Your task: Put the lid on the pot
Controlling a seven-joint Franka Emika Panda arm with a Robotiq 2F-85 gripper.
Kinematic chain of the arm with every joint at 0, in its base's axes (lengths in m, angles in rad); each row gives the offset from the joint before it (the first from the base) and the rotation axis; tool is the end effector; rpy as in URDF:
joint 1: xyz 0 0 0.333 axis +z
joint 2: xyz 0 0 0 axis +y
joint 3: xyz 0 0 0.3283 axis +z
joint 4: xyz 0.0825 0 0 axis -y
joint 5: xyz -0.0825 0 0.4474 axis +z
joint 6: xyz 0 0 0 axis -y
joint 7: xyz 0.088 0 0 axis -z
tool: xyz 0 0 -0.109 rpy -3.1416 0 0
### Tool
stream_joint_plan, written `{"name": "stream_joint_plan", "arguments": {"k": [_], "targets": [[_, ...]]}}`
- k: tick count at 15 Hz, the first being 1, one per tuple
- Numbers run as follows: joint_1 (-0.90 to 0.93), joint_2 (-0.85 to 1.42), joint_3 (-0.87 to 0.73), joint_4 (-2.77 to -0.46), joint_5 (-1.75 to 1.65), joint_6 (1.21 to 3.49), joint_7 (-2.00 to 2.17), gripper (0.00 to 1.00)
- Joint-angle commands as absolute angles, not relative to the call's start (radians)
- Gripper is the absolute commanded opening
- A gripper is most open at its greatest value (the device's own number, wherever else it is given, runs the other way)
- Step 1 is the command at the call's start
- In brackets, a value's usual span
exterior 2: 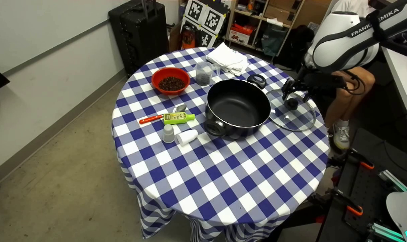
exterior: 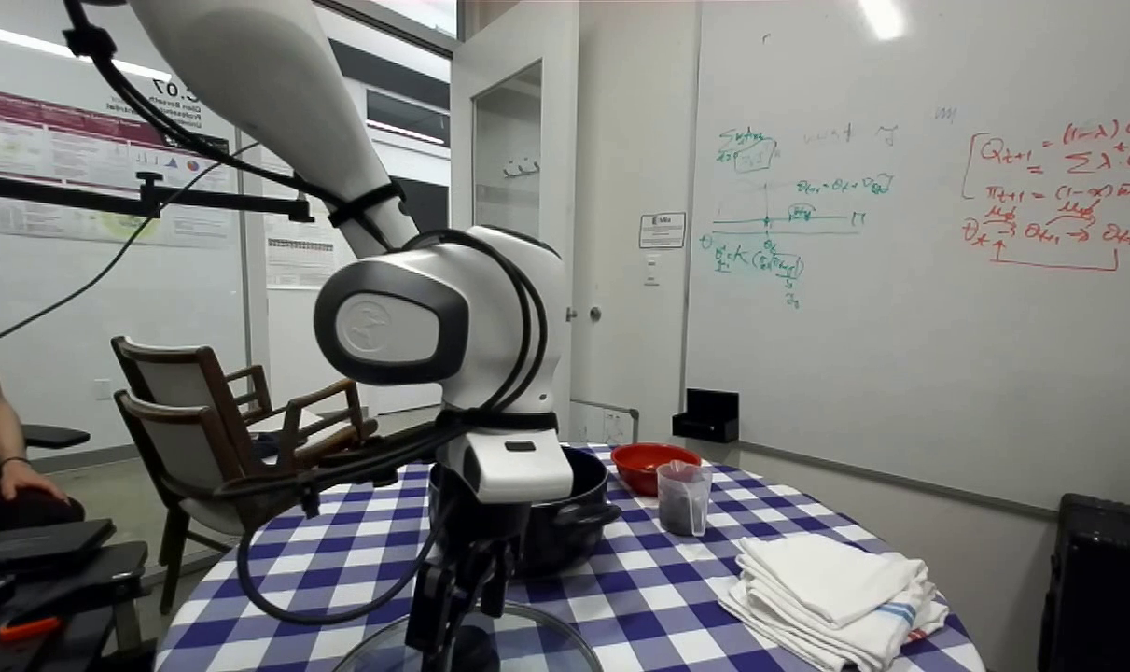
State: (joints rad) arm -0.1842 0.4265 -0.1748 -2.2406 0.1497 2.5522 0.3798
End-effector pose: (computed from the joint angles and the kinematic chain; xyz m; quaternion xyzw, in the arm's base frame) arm 0.5260 -0.2063 0.1230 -0.9085 0.4146 0.0521 0.0013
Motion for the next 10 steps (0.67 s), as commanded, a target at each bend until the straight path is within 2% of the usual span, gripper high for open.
{"name": "stream_joint_plan", "arguments": {"k": [1,2,3,5,8,10], "targets": [[-0.167,0.462,-0.186,-2.207,0.172,2.537,0.390,1.00],[-0.169,0.465,-0.183,-2.206,0.177,2.537,0.387,0.91],[-0.170,0.467,-0.183,-2.206,0.178,2.536,0.386,0.72],[-0.170,0.469,-0.183,-2.205,0.180,2.535,0.386,0.60],[-0.168,0.466,-0.184,-2.202,0.182,2.530,0.386,0.34],[-0.169,0.457,-0.184,-2.205,0.183,2.527,0.383,0.27]]}}
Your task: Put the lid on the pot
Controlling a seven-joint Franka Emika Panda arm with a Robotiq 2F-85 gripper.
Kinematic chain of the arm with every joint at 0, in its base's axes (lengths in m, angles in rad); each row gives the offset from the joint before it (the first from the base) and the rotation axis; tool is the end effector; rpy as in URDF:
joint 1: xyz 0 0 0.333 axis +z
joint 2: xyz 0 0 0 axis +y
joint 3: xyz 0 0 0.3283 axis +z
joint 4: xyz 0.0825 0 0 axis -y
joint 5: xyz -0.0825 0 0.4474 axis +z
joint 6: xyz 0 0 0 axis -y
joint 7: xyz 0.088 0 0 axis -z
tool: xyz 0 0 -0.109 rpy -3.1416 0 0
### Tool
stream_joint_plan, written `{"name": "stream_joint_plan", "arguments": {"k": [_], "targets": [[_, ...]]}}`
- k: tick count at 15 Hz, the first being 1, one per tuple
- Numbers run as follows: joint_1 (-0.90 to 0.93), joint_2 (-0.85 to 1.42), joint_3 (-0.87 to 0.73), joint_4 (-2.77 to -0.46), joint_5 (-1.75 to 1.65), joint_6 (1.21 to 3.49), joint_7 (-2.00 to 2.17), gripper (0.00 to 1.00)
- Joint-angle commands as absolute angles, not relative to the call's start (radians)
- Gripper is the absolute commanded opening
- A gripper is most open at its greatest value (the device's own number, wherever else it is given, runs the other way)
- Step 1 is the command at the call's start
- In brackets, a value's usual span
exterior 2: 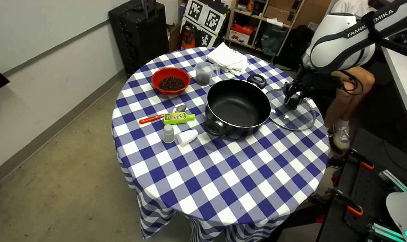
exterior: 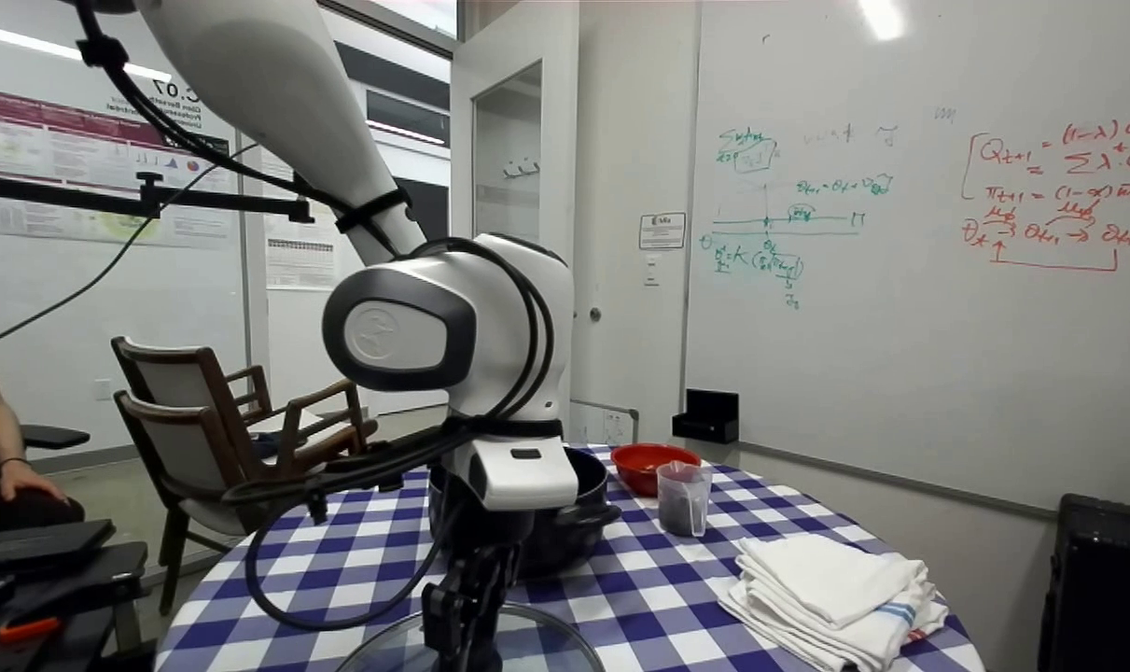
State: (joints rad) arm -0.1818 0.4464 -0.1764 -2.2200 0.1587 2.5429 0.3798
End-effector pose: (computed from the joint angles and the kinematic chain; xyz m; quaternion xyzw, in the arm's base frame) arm 0.5304 -0.2075 0.1186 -0.9072 0.4170 0.0559 0.0019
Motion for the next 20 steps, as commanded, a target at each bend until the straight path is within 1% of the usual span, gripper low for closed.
{"name": "stream_joint_plan", "arguments": {"k": [1,6,9,13,16,18,20], "targets": [[-0.168,0.455,-0.184,-2.207,0.183,2.528,0.383,0.26],[-0.176,0.412,-0.174,-2.231,0.195,2.506,0.360,0.26],[-0.161,0.350,-0.209,-2.274,0.154,2.487,0.380,0.26],[-0.132,0.193,-0.297,-2.355,0.038,2.449,0.437,0.26],[-0.109,0.055,-0.332,-2.385,-0.125,2.414,0.528,0.26],[-0.115,-0.035,-0.304,-2.386,-0.214,2.380,0.574,0.26],[-0.116,-0.108,-0.243,-2.371,-0.261,2.333,0.596,0.26]]}}
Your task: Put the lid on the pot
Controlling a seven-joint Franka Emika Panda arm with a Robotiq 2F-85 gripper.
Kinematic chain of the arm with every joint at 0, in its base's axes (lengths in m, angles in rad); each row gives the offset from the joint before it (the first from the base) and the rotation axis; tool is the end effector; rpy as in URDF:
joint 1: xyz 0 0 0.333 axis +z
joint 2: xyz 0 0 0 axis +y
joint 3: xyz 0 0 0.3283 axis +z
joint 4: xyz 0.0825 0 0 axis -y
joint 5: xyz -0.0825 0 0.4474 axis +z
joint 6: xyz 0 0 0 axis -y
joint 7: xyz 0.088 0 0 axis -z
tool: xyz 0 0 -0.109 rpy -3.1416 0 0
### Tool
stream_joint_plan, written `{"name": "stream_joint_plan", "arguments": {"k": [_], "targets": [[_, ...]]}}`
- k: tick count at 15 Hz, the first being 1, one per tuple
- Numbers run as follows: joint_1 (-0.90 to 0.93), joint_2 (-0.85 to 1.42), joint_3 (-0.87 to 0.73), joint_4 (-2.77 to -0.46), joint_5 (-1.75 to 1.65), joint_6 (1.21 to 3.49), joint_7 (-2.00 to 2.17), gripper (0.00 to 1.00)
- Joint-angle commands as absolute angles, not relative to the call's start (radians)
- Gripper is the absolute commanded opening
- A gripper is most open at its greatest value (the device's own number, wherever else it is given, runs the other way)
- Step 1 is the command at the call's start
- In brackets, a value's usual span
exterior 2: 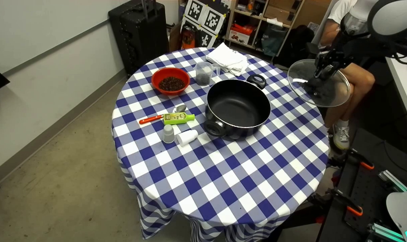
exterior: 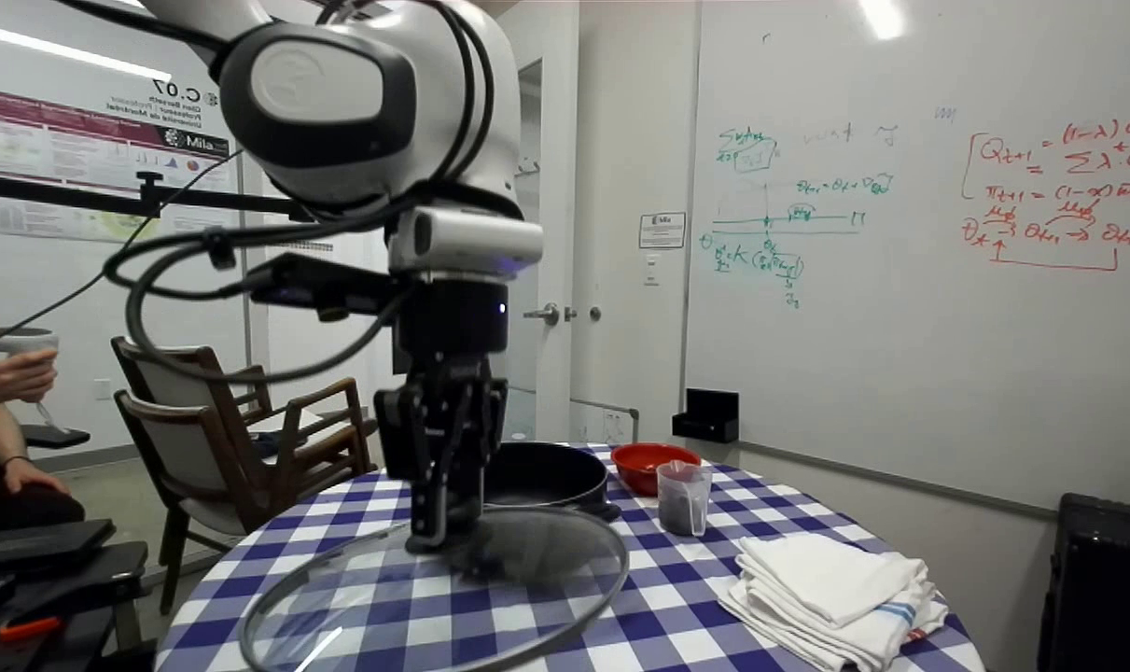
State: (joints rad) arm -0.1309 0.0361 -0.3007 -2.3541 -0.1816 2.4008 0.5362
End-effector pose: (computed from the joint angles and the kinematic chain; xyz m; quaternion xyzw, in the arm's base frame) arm 0.4981 -0.2316 0.2804 0.9122 -0.4041 0.0092 0.0665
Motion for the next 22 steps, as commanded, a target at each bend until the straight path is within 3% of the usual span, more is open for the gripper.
{"name": "stream_joint_plan", "arguments": {"k": [1,9,22], "targets": [[-0.113,-0.135,-0.207,-2.358,-0.262,2.303,0.594,0.26],[-0.011,-0.070,0.037,-2.184,-0.156,2.171,0.572,0.26],[0.045,0.238,0.043,-1.946,0.006,2.189,0.545,0.26]]}}
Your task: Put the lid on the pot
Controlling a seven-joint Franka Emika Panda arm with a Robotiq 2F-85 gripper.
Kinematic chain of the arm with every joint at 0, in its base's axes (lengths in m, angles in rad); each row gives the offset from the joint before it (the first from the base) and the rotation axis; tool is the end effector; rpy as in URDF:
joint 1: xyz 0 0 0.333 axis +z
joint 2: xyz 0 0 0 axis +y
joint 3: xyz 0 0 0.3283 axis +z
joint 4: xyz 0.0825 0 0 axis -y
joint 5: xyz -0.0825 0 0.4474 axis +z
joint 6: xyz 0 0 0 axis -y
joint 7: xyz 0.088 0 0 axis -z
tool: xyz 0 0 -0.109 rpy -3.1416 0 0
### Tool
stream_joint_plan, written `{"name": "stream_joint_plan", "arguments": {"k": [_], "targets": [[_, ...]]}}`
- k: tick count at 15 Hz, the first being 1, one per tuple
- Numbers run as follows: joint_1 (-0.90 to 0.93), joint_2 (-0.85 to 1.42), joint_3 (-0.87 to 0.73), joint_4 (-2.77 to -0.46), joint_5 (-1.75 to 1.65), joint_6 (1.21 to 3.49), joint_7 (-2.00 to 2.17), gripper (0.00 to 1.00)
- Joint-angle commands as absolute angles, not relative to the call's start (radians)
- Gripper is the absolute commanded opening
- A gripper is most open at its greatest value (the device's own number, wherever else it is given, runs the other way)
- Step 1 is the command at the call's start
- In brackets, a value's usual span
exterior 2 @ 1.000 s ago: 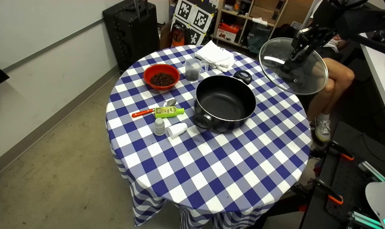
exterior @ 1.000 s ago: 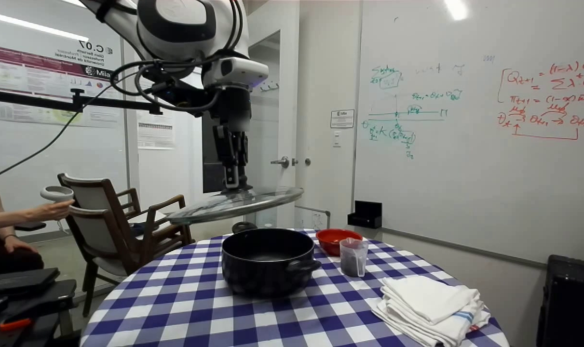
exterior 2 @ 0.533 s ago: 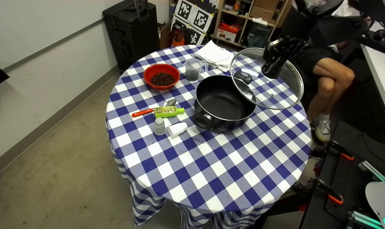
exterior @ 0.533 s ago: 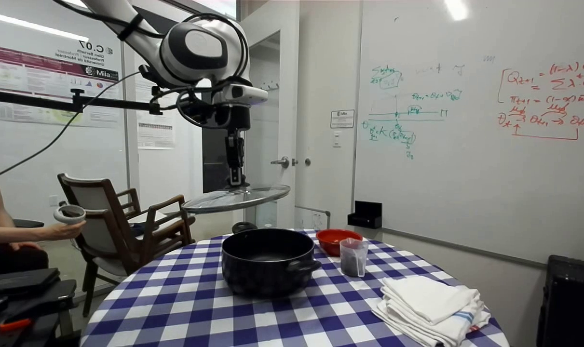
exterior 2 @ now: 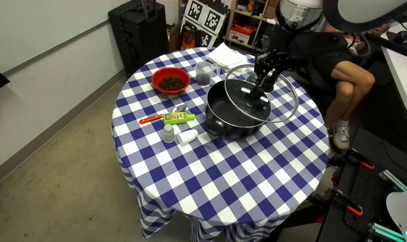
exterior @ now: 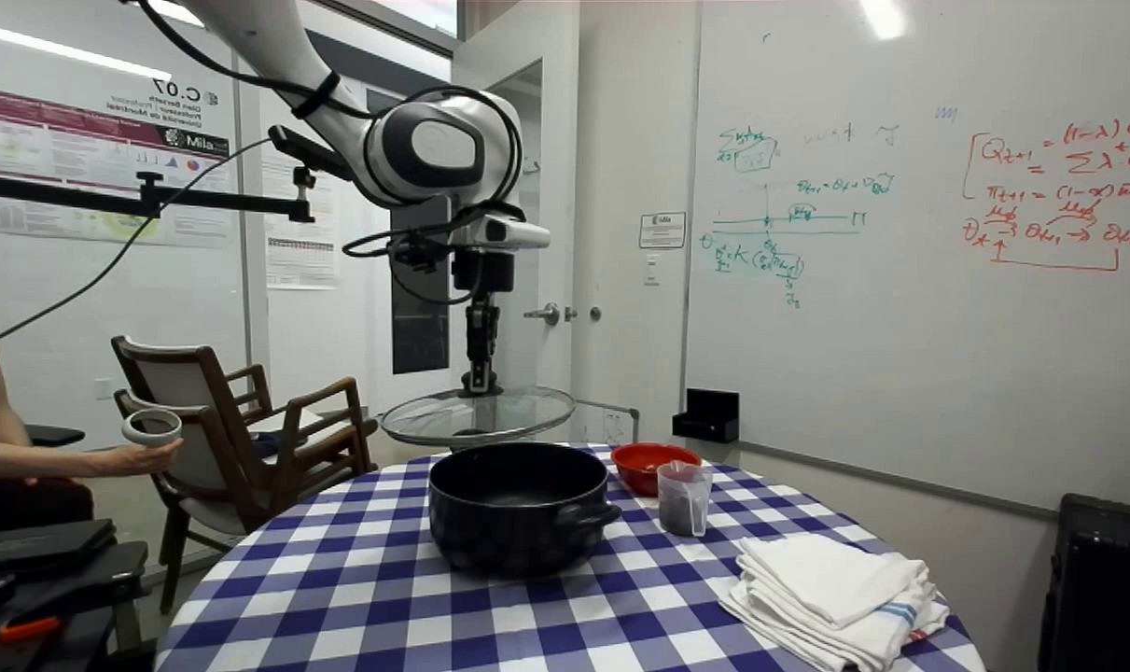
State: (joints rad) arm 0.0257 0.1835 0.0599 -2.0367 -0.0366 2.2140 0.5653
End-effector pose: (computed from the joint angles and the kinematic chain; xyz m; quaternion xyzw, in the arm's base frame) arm 0.6324 0.0524 0.3266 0.9738 -0.2273 0.0002 0.0096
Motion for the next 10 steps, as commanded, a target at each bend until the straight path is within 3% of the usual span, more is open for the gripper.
{"name": "stream_joint_plan", "arguments": {"k": [1,10], "targets": [[0.047,0.255,0.044,-1.929,0.017,2.189,0.545,0.26],[0.091,0.362,0.020,-1.847,0.014,2.274,0.594,0.26]]}}
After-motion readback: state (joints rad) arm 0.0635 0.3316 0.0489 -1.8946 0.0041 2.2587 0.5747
